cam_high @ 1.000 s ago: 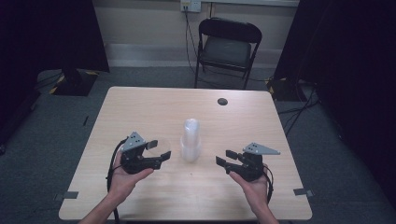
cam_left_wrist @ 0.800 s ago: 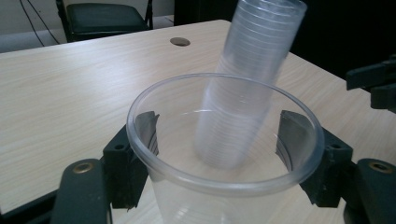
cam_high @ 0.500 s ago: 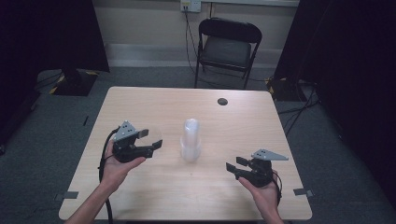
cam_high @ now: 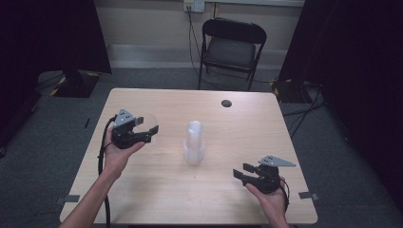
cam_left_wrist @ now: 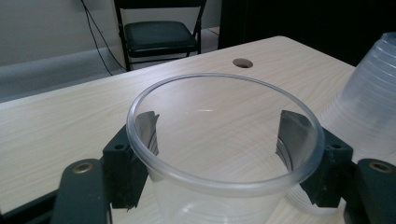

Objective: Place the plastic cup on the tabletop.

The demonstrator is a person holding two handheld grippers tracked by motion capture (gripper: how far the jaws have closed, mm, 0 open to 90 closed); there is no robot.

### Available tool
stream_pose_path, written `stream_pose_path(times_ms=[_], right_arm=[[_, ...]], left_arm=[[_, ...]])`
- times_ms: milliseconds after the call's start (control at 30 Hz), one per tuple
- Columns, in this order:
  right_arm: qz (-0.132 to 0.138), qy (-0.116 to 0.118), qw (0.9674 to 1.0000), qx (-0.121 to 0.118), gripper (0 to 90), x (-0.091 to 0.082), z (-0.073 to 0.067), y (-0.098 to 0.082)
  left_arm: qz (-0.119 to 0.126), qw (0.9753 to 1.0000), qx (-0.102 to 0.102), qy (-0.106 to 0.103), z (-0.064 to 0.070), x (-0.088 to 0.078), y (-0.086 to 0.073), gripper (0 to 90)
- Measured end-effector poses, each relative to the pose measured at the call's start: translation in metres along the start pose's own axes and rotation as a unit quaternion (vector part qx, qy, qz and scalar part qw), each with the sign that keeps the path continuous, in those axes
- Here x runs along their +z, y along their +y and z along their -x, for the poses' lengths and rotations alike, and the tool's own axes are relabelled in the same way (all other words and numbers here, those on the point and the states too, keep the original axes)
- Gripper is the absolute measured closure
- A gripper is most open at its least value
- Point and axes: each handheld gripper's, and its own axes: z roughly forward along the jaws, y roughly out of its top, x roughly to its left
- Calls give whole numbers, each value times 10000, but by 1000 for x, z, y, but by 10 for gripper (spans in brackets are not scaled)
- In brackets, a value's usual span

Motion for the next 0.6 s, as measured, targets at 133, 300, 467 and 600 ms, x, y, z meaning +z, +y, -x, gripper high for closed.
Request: stream_pose_path(times_ms=[133, 300, 467, 600], right_arm=[[47, 72, 10000, -46, 456, 1, 0, -1], [11, 72, 10000, -13, 455, 4, 1, -2], [-19, 77, 10000, 0, 455, 6, 2, -2], [-4, 75, 10000, 17, 455, 6, 3, -2]], left_arm=[[156, 9997, 35, 186, -6, 7, -1, 292], [28, 9994, -70, 326, -15, 19, -3, 291], [36, 9991, 5, 427, -19, 29, -2, 290], [36, 9991, 17, 424, -23, 38, -2, 286]])
